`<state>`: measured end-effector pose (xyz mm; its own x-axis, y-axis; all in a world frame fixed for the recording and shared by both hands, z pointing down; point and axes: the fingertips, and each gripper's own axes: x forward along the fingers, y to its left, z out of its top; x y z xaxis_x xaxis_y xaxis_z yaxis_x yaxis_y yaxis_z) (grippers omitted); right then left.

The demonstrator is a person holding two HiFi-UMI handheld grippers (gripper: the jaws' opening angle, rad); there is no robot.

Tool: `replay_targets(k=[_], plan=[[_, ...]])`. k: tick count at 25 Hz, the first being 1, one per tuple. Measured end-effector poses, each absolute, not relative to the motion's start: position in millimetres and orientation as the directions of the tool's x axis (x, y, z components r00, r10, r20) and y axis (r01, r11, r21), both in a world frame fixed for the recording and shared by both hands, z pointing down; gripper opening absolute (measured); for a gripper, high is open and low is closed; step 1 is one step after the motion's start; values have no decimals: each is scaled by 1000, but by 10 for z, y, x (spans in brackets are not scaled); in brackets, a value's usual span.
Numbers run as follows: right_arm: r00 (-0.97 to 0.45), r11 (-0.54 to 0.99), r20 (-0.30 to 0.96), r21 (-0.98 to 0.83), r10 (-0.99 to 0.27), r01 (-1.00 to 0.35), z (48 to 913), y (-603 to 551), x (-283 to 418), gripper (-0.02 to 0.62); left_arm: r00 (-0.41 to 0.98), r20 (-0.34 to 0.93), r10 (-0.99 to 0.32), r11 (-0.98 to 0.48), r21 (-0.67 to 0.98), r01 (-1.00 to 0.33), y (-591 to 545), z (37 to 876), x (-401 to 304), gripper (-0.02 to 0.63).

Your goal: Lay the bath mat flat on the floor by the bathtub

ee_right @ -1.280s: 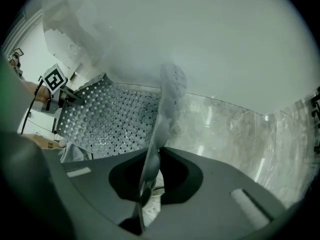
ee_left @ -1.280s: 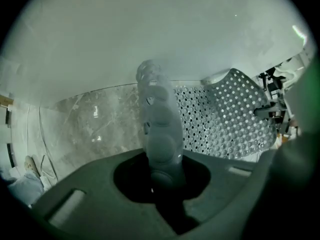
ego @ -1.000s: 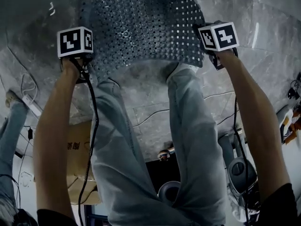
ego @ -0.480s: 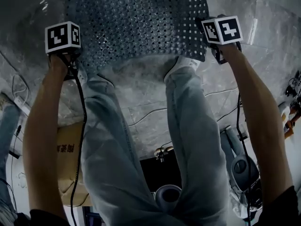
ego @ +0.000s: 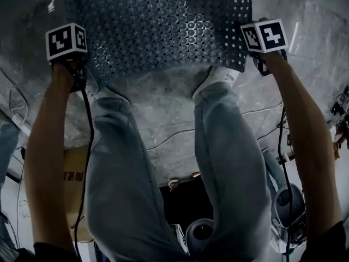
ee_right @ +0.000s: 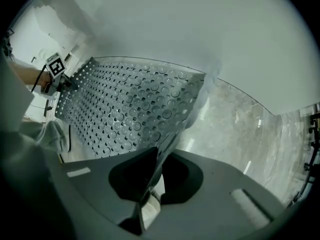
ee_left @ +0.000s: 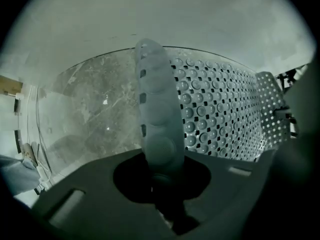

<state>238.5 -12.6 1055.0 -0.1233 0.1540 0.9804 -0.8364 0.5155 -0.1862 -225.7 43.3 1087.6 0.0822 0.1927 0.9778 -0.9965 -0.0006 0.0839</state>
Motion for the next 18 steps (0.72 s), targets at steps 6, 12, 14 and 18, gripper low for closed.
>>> replay_targets(k=[6, 12, 14, 18], plan=[[-70, 489, 991, -118, 115, -864, 10757, -98, 2601, 23, 84, 983, 164, 26, 81, -996, 466, 11055, -2305, 40], [-43, 437, 995, -77, 87, -896, 10948, -108, 2729, 28, 98, 982, 160, 52, 91, -994, 472, 11137, -2331, 55], [-33, 425, 996, -65, 83, -903, 11024, -108, 2771, 31, 117, 982, 147, 52, 110, -993, 473, 11151, -2326, 61], [-42, 379, 997, -62, 61, -923, 11131, -108, 2822, 48, 150, 982, 113, 43, 146, -988, 463, 11166, -2315, 66]])
